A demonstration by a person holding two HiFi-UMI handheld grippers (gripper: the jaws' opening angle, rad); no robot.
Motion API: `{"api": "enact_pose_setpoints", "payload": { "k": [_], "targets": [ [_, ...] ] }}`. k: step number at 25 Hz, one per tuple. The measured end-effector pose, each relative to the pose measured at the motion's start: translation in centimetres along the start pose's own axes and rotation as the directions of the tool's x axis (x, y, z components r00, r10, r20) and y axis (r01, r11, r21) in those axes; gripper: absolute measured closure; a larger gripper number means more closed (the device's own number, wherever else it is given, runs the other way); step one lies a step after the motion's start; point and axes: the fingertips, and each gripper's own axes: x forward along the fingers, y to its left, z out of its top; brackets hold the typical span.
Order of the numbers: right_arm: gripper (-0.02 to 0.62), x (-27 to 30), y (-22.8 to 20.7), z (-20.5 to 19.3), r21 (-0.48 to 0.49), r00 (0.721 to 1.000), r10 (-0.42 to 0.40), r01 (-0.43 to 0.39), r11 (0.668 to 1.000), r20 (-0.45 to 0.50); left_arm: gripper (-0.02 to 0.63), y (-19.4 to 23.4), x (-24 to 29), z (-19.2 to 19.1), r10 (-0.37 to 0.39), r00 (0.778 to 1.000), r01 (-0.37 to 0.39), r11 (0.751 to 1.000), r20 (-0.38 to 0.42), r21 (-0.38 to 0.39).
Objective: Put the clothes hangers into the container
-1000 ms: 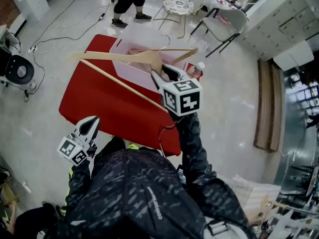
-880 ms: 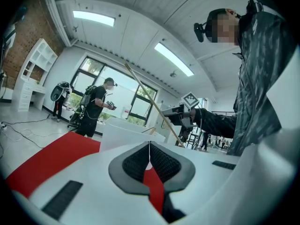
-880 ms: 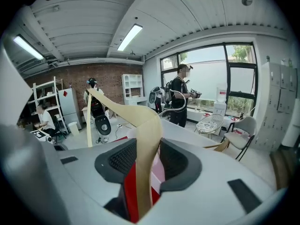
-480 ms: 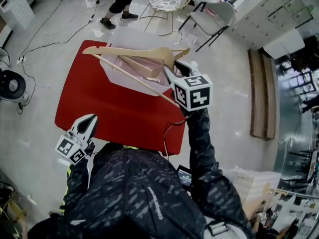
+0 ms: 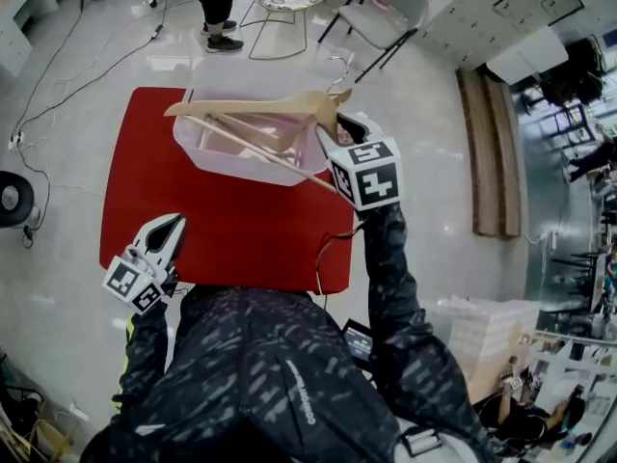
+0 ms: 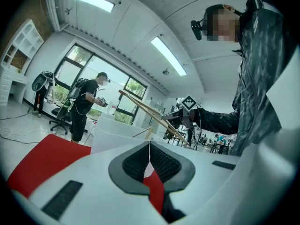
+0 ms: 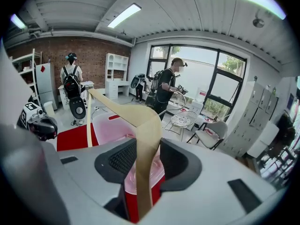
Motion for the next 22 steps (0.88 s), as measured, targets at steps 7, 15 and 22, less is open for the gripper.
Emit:
{"api": "enact_pose_setpoints", "payload": {
  "k": [7, 15, 22],
  "targets": [
    [0.434, 2.0, -1.6, 0.4, -0.068, 0.993, -0.084, 0.079, 0.995, -0.078, 0.594, 3.6, 3.2, 1.3, -0.057, 0.998, 0.057, 0.998, -0.003, -0.024],
    [0.434, 4.9, -1.6, -0.2, -0.212, 0.964, -0.167, 0.123, 0.97, -0.207, 0.594, 6.4, 4.7, 1.2, -0.089, 0.996, 0.09, 0.994, 0.005, -0.056],
    [0.433, 8.8, -2.1, 0.1, -0.378, 0.916, -0.284, 0.166, 0.911, -0.282, 0.594, 8.9, 4.5, 0.1, -0.104, 0.995, 0.103, 0.99, -0.006, -0.101]
  ]
}}
